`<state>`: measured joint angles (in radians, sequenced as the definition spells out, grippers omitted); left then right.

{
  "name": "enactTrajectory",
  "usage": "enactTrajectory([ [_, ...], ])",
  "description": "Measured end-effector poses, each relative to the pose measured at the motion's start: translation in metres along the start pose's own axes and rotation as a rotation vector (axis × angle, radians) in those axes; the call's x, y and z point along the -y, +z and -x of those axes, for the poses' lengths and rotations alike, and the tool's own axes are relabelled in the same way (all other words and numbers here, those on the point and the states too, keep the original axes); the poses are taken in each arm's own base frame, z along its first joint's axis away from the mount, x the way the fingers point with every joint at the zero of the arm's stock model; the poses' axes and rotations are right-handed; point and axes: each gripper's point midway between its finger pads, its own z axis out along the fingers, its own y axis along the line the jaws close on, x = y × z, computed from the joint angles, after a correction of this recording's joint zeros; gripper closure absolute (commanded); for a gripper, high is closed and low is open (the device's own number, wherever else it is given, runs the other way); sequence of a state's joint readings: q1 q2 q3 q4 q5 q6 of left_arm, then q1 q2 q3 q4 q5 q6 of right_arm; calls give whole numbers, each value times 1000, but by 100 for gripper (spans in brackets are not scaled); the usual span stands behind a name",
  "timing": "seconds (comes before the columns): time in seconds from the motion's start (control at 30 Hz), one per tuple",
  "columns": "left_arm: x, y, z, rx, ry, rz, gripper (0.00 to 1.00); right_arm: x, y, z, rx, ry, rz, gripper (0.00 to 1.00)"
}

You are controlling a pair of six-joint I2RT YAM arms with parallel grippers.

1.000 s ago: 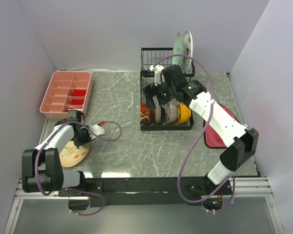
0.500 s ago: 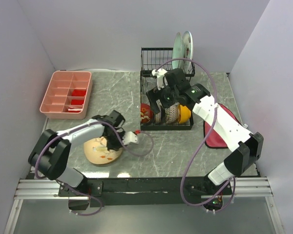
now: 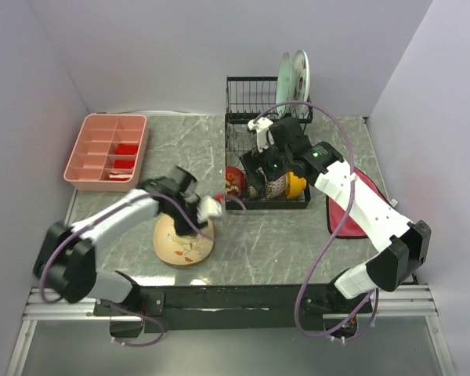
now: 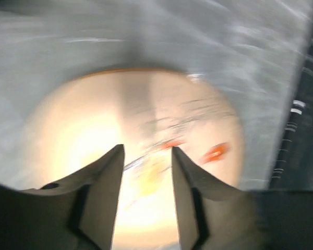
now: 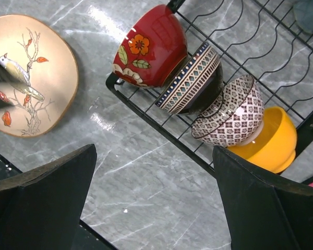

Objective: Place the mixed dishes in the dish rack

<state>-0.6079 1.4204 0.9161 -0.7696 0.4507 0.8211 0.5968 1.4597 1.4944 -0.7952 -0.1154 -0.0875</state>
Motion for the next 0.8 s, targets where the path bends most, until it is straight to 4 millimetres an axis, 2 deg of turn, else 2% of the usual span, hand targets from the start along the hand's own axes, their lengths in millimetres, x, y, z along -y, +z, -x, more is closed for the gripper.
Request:
enactTrajectory([
  [0.13, -57, -72, 21, 141, -45, 254, 46, -1, 5, -11, -13, 13, 12, 0],
  [0.17, -73, -92, 18, 166, -88, 319, 45, -2, 6, -15, -19, 18, 16, 0],
  [0.2, -83, -103, 15, 179, -120, 352, 40, -3, 6, -17, -23, 20, 21, 0],
  [0.27, -103, -115, -2, 189, -229, 386, 40, -4, 6, -20, -25, 23, 25, 0],
  [0.37, -126, -110, -41, 191, -451, 379, 40, -4, 3, -17, -9, 20, 23, 0],
  [0.47, -133, -100, -69, 196, -612, 358, 40, -3, 2, -14, 6, 15, 19, 0],
  [0.7, -133, -85, -80, 239, -699, 295, 40, -1, 2, -13, 10, 5, 17, 0],
  [0.8, -132, -73, -88, 244, -735, 244, 40, -1, 2, -13, 11, 1, 17, 0],
])
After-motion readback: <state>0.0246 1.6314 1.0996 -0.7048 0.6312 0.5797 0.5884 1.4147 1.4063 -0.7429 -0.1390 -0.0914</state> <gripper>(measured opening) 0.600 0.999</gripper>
